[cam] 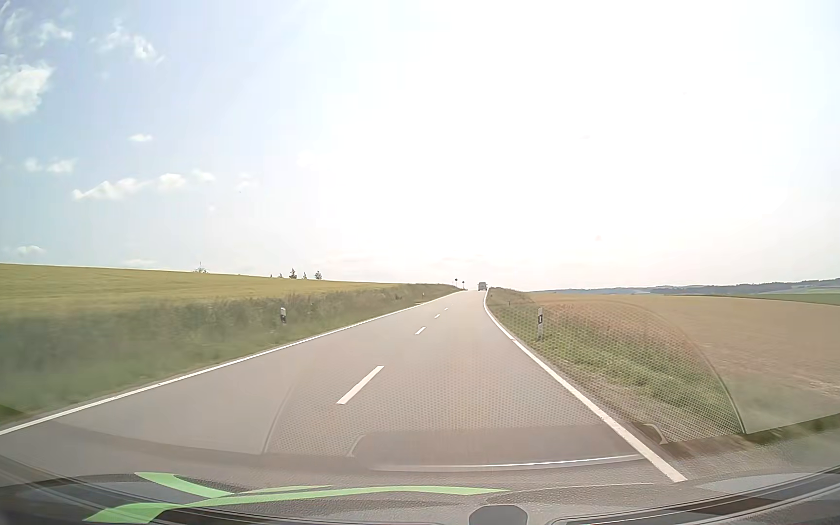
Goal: Follow the waypoints while adhering to traffic rules and regulations
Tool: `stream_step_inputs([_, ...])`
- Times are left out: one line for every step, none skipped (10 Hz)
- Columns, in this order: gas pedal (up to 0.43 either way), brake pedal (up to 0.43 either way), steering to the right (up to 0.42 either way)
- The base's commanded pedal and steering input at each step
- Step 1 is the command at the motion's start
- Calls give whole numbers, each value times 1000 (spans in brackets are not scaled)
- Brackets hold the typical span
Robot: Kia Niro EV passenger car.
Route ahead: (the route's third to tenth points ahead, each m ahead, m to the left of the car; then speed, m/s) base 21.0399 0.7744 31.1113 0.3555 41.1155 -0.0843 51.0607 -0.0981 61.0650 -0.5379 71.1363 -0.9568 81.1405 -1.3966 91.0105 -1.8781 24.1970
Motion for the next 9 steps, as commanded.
stream_step_inputs([150, 0, 2])
stream_step_inputs([150, 0, 4])
stream_step_inputs([150, 0, 6])
stream_step_inputs([150, 0, 6])
stream_step_inputs([150, 0, 6])
stream_step_inputs([169, 0, 6])
stream_step_inputs([169, 0, 5])
stream_step_inputs([177, 0, 4])
stream_step_inputs([177, 0, 4])
